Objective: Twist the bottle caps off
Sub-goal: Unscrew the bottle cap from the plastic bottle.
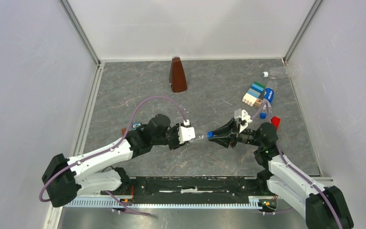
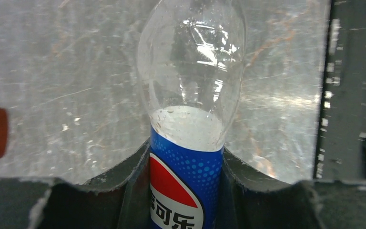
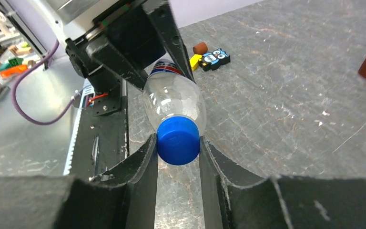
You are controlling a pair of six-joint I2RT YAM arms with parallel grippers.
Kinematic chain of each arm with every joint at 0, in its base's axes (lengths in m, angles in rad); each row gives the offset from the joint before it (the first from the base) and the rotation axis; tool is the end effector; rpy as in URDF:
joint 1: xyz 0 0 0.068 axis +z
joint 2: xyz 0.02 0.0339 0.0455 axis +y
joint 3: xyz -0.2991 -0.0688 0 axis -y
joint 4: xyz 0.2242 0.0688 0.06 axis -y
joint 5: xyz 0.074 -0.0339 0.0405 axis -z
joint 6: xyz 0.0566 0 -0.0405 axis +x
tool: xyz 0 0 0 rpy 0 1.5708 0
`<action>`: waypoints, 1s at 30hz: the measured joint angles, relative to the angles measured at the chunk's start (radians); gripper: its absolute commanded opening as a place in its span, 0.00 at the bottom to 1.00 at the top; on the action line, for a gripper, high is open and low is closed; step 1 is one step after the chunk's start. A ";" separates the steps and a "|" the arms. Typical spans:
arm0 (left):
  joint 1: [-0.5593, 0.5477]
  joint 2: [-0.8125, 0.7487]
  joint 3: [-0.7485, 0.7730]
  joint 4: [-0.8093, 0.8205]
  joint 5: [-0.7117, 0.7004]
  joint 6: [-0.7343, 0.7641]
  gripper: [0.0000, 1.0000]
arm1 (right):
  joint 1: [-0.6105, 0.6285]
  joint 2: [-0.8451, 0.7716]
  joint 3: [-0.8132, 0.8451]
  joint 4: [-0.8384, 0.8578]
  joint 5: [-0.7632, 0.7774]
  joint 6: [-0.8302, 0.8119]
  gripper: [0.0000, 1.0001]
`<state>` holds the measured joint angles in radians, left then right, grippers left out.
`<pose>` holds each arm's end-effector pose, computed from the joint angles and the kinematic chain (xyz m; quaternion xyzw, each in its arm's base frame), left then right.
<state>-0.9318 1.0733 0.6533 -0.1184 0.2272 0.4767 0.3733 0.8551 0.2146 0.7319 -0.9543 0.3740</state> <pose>0.1194 -0.1820 0.2735 0.6021 0.6223 -0.2067 0.4555 0.1188 0.0961 0.2631 -0.3390 0.5989 0.5277 0.4979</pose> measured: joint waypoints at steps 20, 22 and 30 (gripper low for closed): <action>0.122 0.147 0.243 -0.362 0.447 -0.039 0.02 | 0.040 -0.240 -0.112 0.036 -0.024 -0.249 0.74; 0.121 0.105 0.200 -0.303 0.414 -0.050 0.02 | 0.041 -0.247 -0.108 0.002 0.050 -0.256 0.84; 0.041 -0.095 -0.007 -0.065 0.077 -0.045 0.02 | 0.034 -0.254 -0.097 -0.082 0.320 -0.137 0.98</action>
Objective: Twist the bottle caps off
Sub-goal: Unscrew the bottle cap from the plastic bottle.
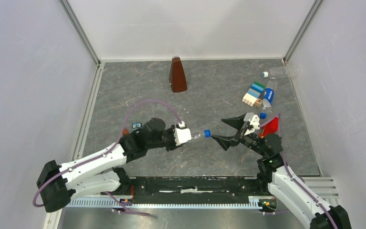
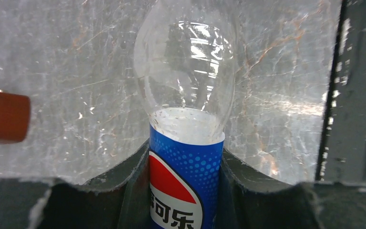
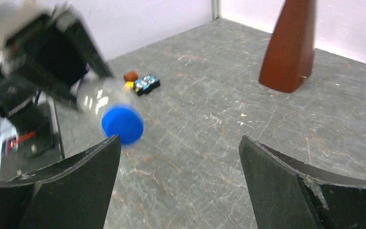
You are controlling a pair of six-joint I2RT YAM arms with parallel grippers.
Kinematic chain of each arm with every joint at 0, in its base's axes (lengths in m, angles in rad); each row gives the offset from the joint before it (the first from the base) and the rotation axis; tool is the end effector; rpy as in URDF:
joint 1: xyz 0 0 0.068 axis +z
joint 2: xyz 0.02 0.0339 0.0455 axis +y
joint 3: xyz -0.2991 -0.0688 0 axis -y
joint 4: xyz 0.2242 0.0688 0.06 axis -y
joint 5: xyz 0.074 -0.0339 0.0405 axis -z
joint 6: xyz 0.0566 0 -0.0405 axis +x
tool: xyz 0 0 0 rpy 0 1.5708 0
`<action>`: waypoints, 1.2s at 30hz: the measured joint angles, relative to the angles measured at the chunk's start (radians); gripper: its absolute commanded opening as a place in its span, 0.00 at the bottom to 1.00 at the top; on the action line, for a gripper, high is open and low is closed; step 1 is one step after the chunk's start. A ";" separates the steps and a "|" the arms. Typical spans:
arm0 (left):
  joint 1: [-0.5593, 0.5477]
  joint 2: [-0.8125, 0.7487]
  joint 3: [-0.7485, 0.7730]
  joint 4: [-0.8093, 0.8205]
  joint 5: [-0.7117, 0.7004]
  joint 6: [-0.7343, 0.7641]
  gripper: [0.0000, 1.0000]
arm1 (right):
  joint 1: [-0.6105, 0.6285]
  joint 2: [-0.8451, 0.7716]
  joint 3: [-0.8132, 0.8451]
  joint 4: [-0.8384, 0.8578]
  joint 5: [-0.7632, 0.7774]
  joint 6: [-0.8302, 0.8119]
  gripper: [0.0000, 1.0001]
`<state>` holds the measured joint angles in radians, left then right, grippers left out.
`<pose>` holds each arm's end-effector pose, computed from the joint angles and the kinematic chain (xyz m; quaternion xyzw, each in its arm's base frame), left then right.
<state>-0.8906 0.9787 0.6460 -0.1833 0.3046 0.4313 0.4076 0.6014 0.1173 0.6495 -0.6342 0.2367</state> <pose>0.1100 -0.1630 0.2820 0.5846 0.6274 -0.2409 0.4546 0.0948 0.0774 0.2512 -0.2895 0.5915 0.4207 0.6240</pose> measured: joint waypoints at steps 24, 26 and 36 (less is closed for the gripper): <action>-0.251 0.103 -0.095 0.343 -0.623 0.171 0.03 | -0.009 0.328 0.153 0.162 -0.047 0.578 0.51; -0.254 0.105 -0.095 0.349 -0.628 0.172 0.02 | -0.014 0.330 0.153 0.167 -0.048 0.588 0.50; -0.262 0.102 -0.096 0.351 -0.651 0.180 0.02 | -0.043 0.344 0.153 0.149 -0.089 0.589 0.48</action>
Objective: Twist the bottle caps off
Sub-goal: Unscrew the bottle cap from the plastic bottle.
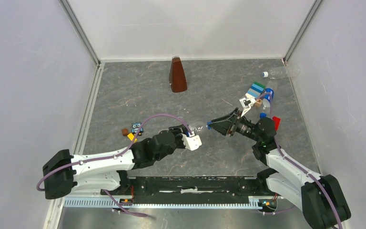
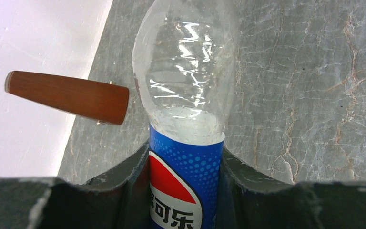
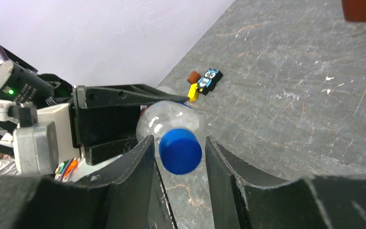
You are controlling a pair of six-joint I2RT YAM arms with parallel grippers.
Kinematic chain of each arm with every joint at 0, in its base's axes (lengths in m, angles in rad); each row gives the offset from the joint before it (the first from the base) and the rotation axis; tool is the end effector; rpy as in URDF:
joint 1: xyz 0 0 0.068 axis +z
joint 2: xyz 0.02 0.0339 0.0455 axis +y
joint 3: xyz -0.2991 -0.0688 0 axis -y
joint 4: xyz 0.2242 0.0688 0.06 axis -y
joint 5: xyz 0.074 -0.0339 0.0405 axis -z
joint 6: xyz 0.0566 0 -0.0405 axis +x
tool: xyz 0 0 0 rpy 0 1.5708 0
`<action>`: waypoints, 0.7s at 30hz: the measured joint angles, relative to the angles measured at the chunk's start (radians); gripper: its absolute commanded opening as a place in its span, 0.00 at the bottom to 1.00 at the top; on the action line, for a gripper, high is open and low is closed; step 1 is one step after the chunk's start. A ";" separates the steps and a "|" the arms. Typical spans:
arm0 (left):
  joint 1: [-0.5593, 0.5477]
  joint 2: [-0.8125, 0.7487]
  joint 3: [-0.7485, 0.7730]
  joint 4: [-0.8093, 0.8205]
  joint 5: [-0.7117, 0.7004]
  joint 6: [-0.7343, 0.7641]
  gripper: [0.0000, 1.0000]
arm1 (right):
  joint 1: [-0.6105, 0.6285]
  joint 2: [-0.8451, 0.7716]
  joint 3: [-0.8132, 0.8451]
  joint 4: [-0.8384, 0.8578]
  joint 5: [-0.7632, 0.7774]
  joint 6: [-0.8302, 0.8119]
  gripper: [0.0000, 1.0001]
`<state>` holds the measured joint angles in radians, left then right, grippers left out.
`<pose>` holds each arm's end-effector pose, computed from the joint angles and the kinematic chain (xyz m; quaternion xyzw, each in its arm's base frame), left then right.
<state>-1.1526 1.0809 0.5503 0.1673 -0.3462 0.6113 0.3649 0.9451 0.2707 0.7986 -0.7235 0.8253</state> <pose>0.1077 -0.1950 0.2705 0.5639 0.5909 -0.0129 0.5768 0.1482 0.0967 0.2772 -0.1171 0.6632 0.5870 0.4493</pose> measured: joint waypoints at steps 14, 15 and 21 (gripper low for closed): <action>0.000 -0.021 -0.001 0.011 -0.011 0.008 0.02 | -0.005 0.026 0.001 0.009 -0.068 -0.001 0.17; 0.000 -0.023 -0.001 0.010 -0.011 0.009 0.02 | -0.006 0.027 0.001 0.010 -0.072 -0.002 0.13; 0.000 -0.064 0.014 -0.067 0.034 -0.021 0.02 | -0.007 0.028 0.000 0.039 -0.137 -0.059 0.02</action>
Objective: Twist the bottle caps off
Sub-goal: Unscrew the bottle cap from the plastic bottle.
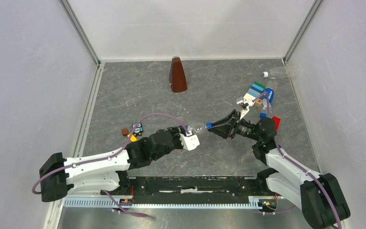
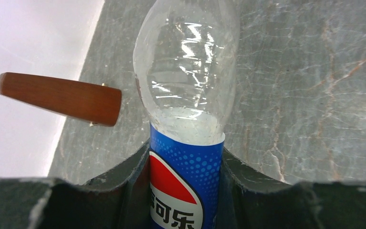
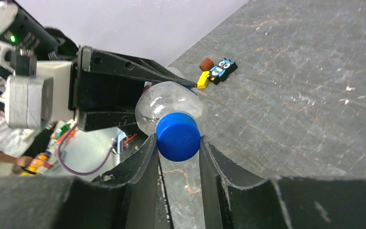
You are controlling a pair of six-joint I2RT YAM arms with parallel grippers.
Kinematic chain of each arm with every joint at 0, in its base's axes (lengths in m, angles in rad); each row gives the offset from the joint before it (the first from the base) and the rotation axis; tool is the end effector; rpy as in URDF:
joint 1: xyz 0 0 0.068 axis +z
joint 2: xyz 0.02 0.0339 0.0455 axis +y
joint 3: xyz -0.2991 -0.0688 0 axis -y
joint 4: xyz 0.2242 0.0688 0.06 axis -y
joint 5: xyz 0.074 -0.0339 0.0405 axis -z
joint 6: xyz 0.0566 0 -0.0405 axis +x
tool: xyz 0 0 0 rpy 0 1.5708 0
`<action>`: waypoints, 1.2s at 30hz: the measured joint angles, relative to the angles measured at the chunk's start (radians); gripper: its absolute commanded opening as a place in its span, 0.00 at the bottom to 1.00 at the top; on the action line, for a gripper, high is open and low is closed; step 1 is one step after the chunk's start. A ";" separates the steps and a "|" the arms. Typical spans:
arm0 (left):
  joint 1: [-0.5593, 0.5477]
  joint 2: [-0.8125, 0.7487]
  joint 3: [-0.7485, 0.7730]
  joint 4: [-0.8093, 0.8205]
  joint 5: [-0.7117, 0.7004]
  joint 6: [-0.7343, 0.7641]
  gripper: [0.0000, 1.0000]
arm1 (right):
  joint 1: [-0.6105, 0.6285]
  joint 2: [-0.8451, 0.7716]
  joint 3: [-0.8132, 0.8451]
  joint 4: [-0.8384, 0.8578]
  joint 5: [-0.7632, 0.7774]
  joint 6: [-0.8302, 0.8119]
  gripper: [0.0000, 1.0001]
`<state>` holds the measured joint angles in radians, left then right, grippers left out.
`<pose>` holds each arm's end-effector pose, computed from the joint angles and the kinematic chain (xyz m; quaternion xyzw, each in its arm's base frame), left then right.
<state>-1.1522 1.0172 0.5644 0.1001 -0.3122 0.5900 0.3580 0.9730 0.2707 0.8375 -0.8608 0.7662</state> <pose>0.1015 -0.1853 0.2796 0.5626 0.5898 -0.0343 0.5783 0.1455 0.1003 0.2767 -0.1866 0.6490 0.5970 0.4330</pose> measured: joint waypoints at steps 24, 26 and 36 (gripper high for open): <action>0.285 0.086 0.248 -0.487 0.773 -0.252 0.05 | 0.007 -0.158 -0.016 -0.206 -0.153 -0.470 0.44; 0.285 0.086 0.248 -0.489 0.748 -0.257 0.04 | 0.011 -0.159 -0.002 -0.270 -0.118 -0.490 0.51; 0.268 -0.037 0.104 -0.291 0.494 -0.244 0.02 | -0.006 -0.132 0.071 -0.500 0.048 -0.490 0.75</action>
<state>-0.8841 0.9806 0.6685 -0.1909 0.1822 0.3458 0.3515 0.8406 0.3416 0.3374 -0.8124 0.2764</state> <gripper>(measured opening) 0.451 0.743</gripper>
